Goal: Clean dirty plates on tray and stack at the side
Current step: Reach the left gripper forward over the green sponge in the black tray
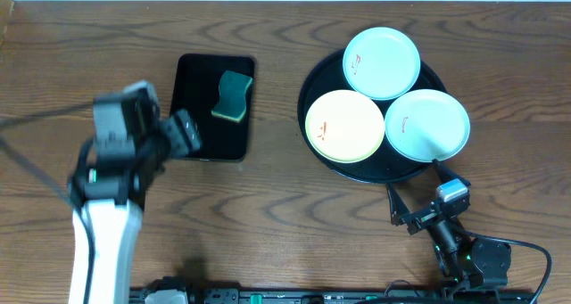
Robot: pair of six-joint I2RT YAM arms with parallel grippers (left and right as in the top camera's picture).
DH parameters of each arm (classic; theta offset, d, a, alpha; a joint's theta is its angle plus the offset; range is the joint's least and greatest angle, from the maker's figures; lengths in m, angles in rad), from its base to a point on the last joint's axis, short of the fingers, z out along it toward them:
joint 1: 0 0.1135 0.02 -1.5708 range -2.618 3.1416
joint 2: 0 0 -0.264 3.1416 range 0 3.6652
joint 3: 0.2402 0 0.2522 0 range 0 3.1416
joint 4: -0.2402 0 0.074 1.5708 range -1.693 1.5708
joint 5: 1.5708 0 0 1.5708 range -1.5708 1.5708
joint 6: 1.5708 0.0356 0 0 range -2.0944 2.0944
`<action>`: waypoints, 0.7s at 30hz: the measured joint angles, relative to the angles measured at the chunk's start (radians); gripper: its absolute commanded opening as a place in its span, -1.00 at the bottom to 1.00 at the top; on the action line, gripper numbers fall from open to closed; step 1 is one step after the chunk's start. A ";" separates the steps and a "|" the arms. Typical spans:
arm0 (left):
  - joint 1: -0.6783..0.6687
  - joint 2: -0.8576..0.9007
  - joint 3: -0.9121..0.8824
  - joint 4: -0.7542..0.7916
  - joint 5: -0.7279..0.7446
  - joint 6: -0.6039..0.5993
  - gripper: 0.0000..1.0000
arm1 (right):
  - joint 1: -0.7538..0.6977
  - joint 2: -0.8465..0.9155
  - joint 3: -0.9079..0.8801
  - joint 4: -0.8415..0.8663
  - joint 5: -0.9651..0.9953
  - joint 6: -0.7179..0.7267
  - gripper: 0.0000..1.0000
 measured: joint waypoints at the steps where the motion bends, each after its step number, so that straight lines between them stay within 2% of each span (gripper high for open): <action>1: 0.000 0.042 0.034 -0.007 0.014 0.018 0.75 | 0.000 0.000 0.000 0.000 0.000 0.000 0.98; 4: 0.002 0.142 0.145 -0.073 0.082 0.085 0.75 | 0.000 0.000 0.000 0.000 0.000 0.000 0.99; 6: 0.002 0.208 0.250 -0.172 0.080 0.112 0.75 | 0.000 0.000 0.000 0.000 0.000 0.000 0.99; 7: 0.002 0.240 0.304 -0.201 0.072 0.122 0.96 | 0.000 0.000 0.000 0.000 0.000 0.000 0.98; 8: 0.002 0.274 0.358 -0.215 0.060 0.137 0.96 | 0.000 0.000 0.000 0.000 0.000 0.000 0.99; 11: 0.002 0.337 0.430 -0.179 0.044 0.149 0.96 | 0.000 0.000 0.000 0.000 0.000 0.000 0.98; 15: 0.003 0.404 0.438 -0.152 0.053 0.157 0.96 | 0.000 0.000 0.000 0.000 0.000 0.000 0.98; 19: 0.003 0.500 0.438 -0.057 0.076 0.171 1.00 | 0.000 0.000 0.000 0.000 0.000 0.000 0.98; 21: 0.002 0.559 0.438 -0.015 0.082 0.183 0.92 | 0.000 0.000 0.000 0.000 0.000 0.000 0.99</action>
